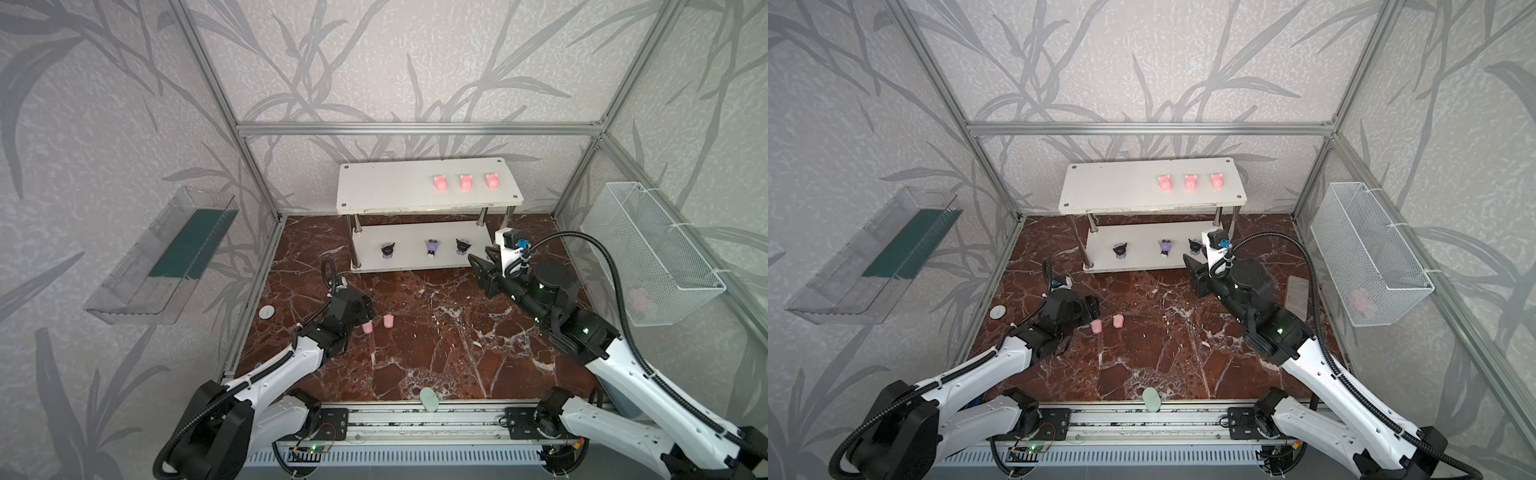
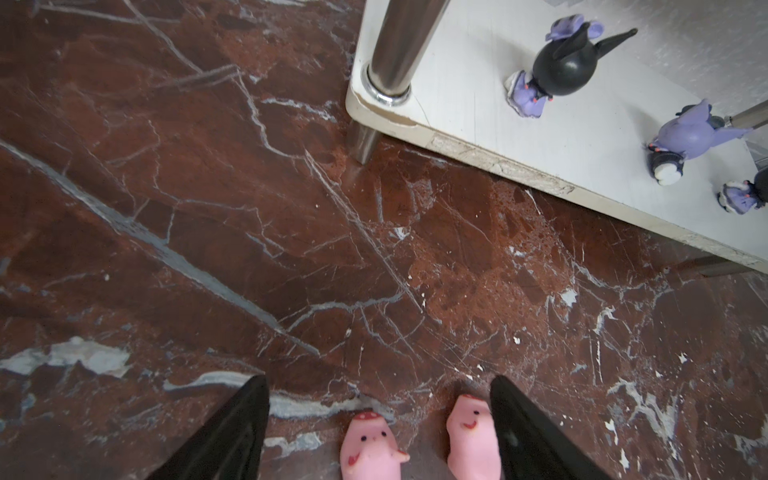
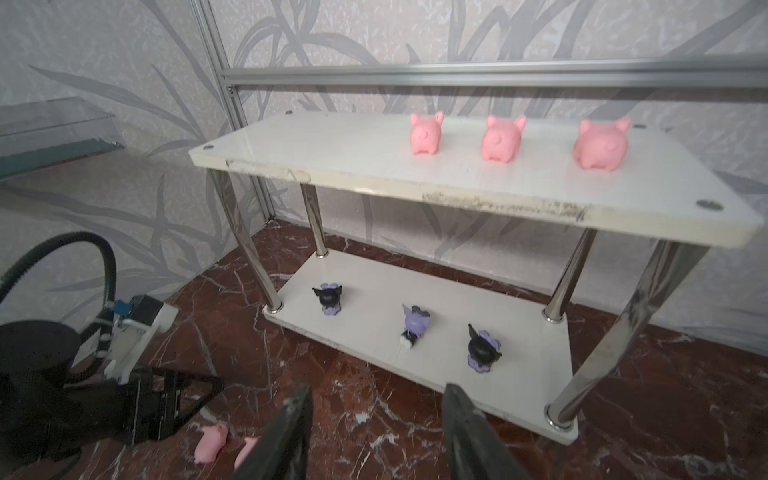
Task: Organize plastic toys on shelves
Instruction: Pick up the plastic toy from the center of the table.
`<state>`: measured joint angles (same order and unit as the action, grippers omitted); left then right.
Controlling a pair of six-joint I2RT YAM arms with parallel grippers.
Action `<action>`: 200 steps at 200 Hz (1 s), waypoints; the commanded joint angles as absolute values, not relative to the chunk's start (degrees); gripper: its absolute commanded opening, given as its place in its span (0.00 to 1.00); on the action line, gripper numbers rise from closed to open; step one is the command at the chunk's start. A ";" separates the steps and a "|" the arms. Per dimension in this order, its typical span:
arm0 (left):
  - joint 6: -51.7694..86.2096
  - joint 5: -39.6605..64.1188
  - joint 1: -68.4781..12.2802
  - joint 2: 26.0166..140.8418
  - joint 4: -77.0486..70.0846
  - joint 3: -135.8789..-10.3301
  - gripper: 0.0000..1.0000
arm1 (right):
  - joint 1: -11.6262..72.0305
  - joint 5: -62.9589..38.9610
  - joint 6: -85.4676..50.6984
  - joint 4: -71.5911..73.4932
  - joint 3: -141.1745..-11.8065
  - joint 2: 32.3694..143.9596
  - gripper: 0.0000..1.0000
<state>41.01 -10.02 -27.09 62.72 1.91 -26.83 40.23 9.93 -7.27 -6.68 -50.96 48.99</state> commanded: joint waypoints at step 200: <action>49.86 -14.93 -37.00 71.83 10.94 -28.85 0.70 | 43.15 9.62 -20.41 7.29 -25.58 49.04 0.50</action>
<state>49.12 -12.40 -36.75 70.37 11.11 -26.28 42.96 8.97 -20.18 4.99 -26.35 49.19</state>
